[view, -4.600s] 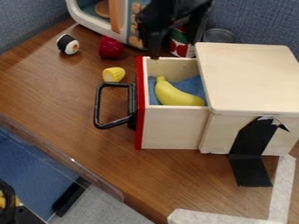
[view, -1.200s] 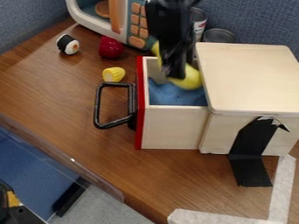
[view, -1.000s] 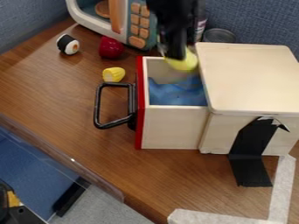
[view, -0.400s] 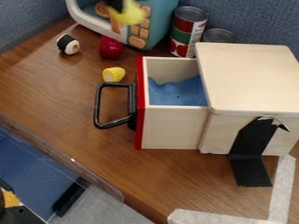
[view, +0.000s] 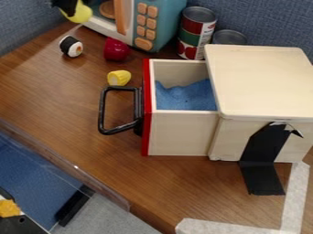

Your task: Take the banana from the drawer and put it in the table with other foods.

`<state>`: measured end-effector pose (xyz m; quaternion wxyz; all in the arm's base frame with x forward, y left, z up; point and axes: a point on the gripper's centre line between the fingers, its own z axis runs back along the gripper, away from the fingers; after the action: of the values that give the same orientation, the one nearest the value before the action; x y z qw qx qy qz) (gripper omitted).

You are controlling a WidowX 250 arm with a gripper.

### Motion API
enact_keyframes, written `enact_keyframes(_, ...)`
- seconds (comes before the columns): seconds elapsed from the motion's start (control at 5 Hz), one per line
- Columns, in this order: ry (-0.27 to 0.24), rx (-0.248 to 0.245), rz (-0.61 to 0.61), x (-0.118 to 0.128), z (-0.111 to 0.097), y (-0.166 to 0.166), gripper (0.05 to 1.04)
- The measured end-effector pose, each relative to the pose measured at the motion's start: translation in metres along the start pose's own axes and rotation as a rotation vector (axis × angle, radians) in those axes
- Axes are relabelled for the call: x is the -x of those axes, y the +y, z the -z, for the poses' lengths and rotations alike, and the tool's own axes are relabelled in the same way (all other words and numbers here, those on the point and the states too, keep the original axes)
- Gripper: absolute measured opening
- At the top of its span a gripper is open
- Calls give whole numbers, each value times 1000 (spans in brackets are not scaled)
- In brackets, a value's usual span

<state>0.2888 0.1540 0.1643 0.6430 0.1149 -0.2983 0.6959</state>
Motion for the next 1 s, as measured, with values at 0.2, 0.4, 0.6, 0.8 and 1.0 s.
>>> enact_keyframes(0.2, -172, -108, 17, -14, 29, 15, 477)
enact_keyframes(0.4, -339, -266, 48, -21, 49, 37, 477)
enact_keyframes(0.6, -411, -286, 119, -12, 51, 54, 477)
enact_keyframes(0.8, -420, -336, 192, -2, 53, 61, 477)
enact_keyframes(1.0, -461, -518, 283, 17, 64, 66, 534)
